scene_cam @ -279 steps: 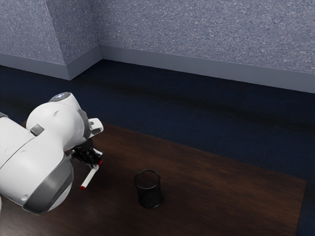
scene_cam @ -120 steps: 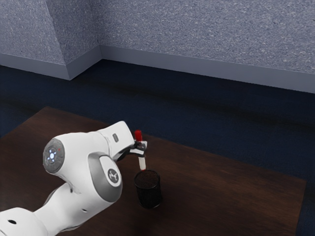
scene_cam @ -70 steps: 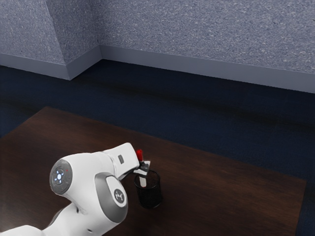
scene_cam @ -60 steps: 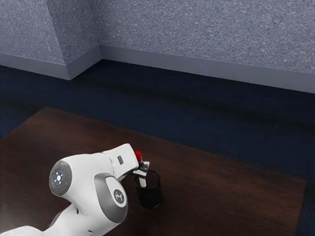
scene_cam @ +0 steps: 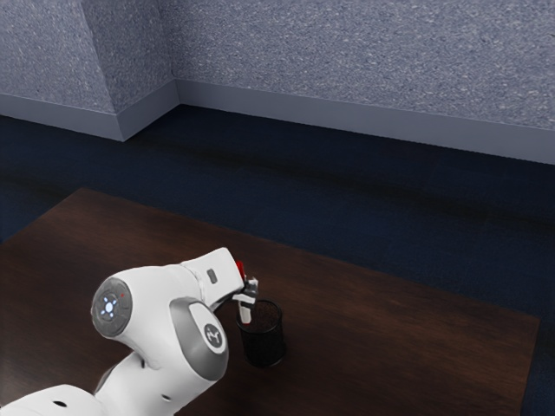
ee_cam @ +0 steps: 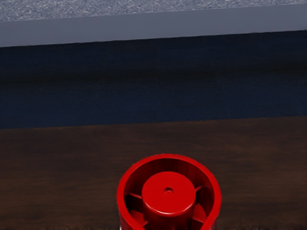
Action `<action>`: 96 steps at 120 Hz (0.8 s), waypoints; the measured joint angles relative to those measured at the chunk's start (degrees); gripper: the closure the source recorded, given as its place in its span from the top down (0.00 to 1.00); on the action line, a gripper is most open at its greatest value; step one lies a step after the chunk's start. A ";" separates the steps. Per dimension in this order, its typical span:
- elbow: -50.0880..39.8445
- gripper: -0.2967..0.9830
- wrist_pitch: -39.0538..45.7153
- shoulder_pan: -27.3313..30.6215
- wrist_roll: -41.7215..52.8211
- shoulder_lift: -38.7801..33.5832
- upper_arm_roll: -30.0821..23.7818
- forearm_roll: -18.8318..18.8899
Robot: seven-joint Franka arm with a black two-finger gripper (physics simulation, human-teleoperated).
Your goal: Put the marker into the pen holder.
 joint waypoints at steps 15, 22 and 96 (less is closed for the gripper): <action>0.24 0.18 -0.02 0.32 0.20 0.00 -0.96 -0.08; 0.54 0.18 -0.08 1.18 0.28 -0.04 -1.78 -0.10; 62.09 0.71 -53.83 18.35 -23.81 44.82 24.19 78.68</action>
